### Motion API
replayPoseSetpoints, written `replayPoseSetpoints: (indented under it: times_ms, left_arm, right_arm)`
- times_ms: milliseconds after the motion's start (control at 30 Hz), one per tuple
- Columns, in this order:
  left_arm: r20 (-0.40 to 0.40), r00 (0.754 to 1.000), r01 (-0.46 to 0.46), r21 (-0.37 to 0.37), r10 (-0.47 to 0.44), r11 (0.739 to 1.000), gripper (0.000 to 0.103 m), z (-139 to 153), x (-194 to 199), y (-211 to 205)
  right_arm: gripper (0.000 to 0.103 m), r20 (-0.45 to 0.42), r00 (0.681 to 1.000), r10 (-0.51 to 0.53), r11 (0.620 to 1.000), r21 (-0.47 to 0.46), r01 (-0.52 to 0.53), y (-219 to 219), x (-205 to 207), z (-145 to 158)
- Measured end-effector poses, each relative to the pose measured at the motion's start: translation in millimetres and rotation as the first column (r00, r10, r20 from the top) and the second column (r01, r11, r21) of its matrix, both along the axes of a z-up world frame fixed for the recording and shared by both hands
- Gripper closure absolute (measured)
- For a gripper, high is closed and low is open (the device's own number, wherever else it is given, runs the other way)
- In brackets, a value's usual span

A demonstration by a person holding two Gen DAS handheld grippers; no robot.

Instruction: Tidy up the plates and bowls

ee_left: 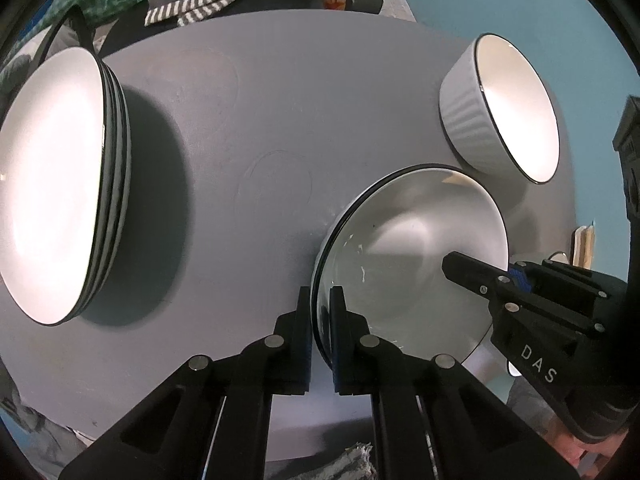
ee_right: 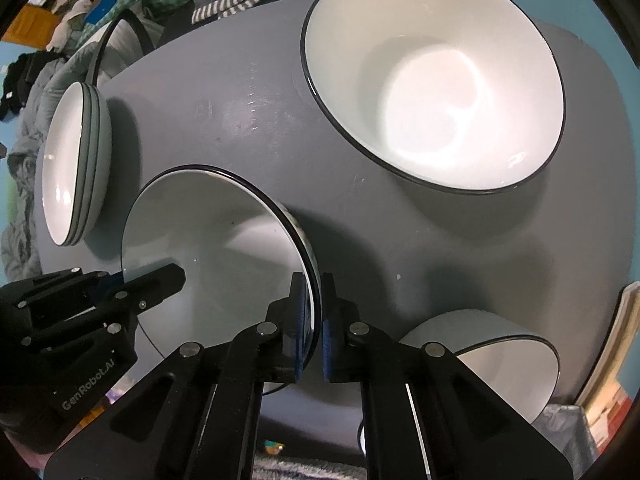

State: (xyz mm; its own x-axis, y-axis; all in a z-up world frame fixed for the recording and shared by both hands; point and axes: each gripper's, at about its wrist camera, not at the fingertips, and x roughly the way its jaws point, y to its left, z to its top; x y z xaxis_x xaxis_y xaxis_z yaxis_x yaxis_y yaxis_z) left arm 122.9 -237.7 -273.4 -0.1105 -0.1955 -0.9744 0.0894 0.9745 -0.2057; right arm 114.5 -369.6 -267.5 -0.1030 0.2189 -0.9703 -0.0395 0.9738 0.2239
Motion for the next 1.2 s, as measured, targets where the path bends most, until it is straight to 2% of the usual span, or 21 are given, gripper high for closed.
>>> replayPoseSetpoints:
  times_ms: [200,333,533,600,867,1200]
  left_arm:
    - [0.003,1.0,0.007,0.003,-0.007,1.0,0.096,11.3,-1.4,-8.6]
    - [0.016,1.0,0.023,0.0,-0.023,1.0,0.096,28.6,3.3,-9.9]
    - [0.064,0.996,0.068,0.002,-0.068,0.998,0.095,53.7,9.6,-20.0]
    - [0.075,0.995,0.072,-0.007,-0.072,0.997,0.095,51.5,6.4,-21.9]
    - [0.123,0.988,0.102,-0.032,-0.097,0.994,0.095,78.0,21.0,-33.9]
    - [0.138,0.98,0.15,-0.033,-0.144,0.988,0.093,85.1,50.2,-58.9]
  right_arm:
    - [0.097,-0.007,1.0,-0.017,1.0,0.004,0.018,1.2,1.4,9.0]
    - [0.097,0.004,1.0,-0.021,1.0,0.01,0.021,-0.8,3.1,19.7]
    - [0.097,0.022,1.0,-0.02,1.0,0.014,0.019,-5.7,11.0,40.7]
    - [0.097,0.03,0.999,-0.015,1.0,0.008,0.015,-9.6,13.3,48.4]
    - [0.097,0.062,0.998,-0.024,1.0,0.0,0.024,-25.1,23.1,75.4]
    - [0.097,0.068,0.995,-0.068,0.998,0.003,0.068,-39.6,51.7,85.1]
